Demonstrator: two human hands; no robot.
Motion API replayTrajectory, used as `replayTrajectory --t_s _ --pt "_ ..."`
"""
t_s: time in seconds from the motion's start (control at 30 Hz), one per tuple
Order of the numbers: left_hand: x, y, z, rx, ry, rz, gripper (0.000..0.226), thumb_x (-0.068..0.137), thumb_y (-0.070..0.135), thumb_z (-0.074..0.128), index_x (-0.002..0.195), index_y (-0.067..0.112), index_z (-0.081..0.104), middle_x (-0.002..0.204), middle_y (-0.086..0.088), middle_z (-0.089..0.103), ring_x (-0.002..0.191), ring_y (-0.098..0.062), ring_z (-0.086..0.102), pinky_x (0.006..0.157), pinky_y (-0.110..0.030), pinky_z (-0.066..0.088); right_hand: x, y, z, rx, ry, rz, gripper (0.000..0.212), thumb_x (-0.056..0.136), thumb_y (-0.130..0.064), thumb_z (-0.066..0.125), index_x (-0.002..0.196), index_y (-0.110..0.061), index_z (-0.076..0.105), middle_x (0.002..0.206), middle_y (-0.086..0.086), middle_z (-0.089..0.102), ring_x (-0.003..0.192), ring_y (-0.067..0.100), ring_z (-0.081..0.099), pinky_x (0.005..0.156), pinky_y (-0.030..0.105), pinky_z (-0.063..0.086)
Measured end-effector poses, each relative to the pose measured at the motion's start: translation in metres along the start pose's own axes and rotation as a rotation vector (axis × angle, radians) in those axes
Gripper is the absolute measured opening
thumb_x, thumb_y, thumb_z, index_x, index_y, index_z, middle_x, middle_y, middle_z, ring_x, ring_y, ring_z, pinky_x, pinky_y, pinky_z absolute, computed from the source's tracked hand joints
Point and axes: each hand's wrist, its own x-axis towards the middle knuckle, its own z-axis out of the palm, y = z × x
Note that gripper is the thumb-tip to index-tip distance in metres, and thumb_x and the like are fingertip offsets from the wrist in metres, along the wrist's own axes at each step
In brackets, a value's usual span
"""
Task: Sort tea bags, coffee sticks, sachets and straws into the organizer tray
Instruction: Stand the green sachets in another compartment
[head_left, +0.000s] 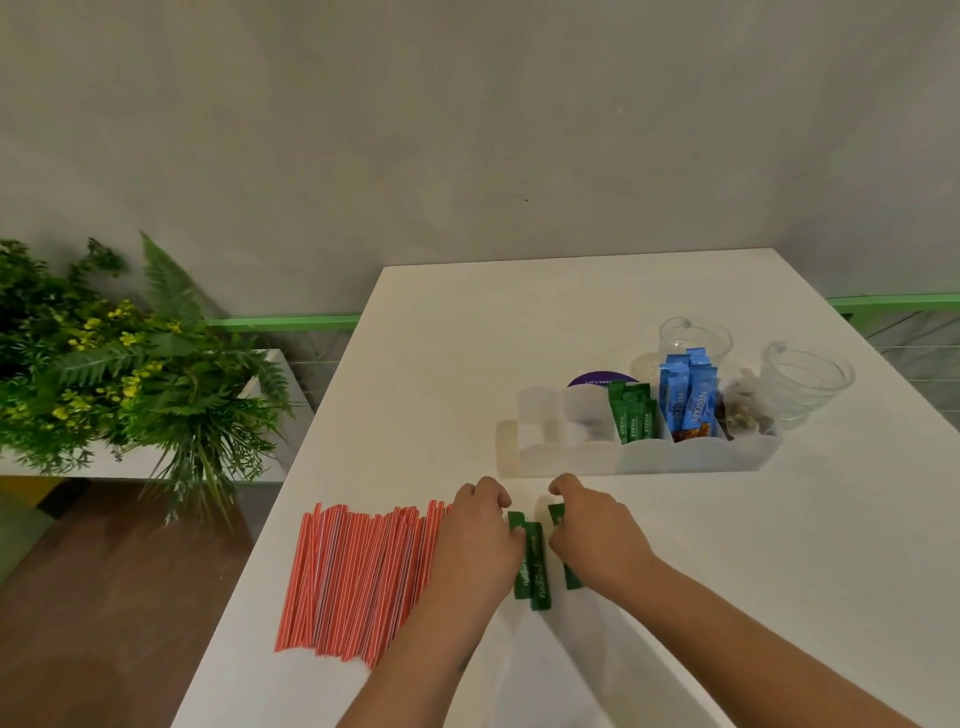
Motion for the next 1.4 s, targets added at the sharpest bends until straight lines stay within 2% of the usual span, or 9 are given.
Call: replayTrajectory --t_s 0.23,0.4,0.6,0.77,0.87,1.0,1.2,1.33,1.4 --pt "0.003 0.004 0.009 0.067 -0.048 -0.039 0.031 0.082 0.012 0.061 0.111 0.015 0.050 0.109 -0.002 0.052 0.083 -0.013 0.046 0.068 -0.020 0.035 -0.006 0.008 -0.016 0.091 0.022 -0.006 0.043 0.089 -0.013 0.050 0.130 -0.024 0.047 0.104 0.004 0.068 0.094 0.020 0.062 0.072 0.025 0.042" --pt "0.004 0.006 0.007 0.049 -0.067 -0.065 0.036 0.078 0.009 0.063 0.111 0.014 0.050 0.108 -0.003 0.052 0.084 -0.013 0.048 0.067 -0.021 0.037 -0.012 0.013 -0.027 0.165 0.037 -0.024 0.031 0.090 -0.015 0.053 0.119 -0.026 0.051 0.088 -0.002 0.063 0.074 0.014 0.057 0.054 0.017 0.039" --pt "0.007 0.010 -0.001 -0.064 -0.043 -0.053 0.045 0.075 0.009 0.067 0.115 0.015 0.047 0.107 0.000 0.049 0.090 -0.011 0.049 0.070 -0.020 0.038 -0.014 0.019 -0.056 0.158 0.124 -0.060 0.020 0.084 -0.014 0.056 0.099 -0.025 0.048 0.069 -0.006 0.058 0.067 0.014 0.056 0.064 0.032 0.047" --pt "0.010 0.023 -0.008 -0.208 -0.020 -0.023 0.053 0.076 0.005 0.062 0.124 0.020 0.044 0.105 0.006 0.051 0.083 -0.015 0.058 0.063 -0.020 0.041 -0.004 0.028 -0.098 0.102 0.288 -0.085 0.023 0.085 -0.015 0.056 0.105 -0.025 0.053 0.076 -0.007 0.058 0.074 0.018 0.058 0.066 0.031 0.046" --pt "0.012 0.033 -0.012 -0.264 -0.008 -0.008 0.052 0.080 0.002 0.057 0.126 0.023 0.044 0.099 0.009 0.053 0.068 -0.007 0.058 0.056 -0.015 0.043 0.011 0.037 -0.116 0.008 0.405 -0.088 0.017 0.088 -0.018 0.053 0.103 -0.024 0.057 0.079 -0.004 0.062 0.077 0.024 0.060 0.069 0.034 0.049" --pt "0.012 0.042 -0.014 -0.303 0.009 0.015 0.044 0.083 0.002 0.056 0.121 0.024 0.048 0.089 0.009 0.054 0.066 -0.001 0.056 0.053 -0.008 0.043 0.034 0.050 -0.122 -0.161 0.444 -0.066 0.012 0.092 -0.024 0.049 0.102 -0.025 0.056 0.084 0.003 0.067 0.077 0.030 0.057 0.071 0.034 0.044" --pt "0.012 0.052 -0.015 -0.355 0.025 0.058 0.030 0.087 0.006 0.058 0.111 0.023 0.052 0.082 0.014 0.049 0.063 -0.002 0.055 0.050 -0.004 0.041 0.040 0.050 -0.117 -0.527 0.367 -0.085 0.019 0.093 -0.012 0.044 0.109 -0.020 0.051 0.083 0.001 0.059 0.056 0.012 0.026 0.071 0.026 0.026" --pt "0.017 0.059 -0.015 -0.360 0.039 0.067 0.027 0.087 0.008 0.059 0.105 0.027 0.053 0.083 0.016 0.050 0.065 -0.002 0.056 0.053 -0.001 0.040 0.044 0.051 -0.106 -0.684 0.318 -0.125 0.021 0.085 -0.003 0.043 0.100 -0.017 0.049 0.061 -0.003 0.034 0.055 0.017 0.033 0.073 0.029 0.024" --pt "0.020 0.064 -0.015 -0.350 0.050 0.080 0.024 0.088 0.010 0.059 0.101 0.029 0.052 0.083 0.018 0.049 0.067 -0.001 0.056 0.053 0.000 0.039 0.045 0.051 -0.103 -0.706 0.310 -0.153 0.017 0.082 -0.002 0.043 0.089 -0.018 0.044 0.065 -0.002 0.037 0.065 0.021 0.040 0.076 0.032 0.027"
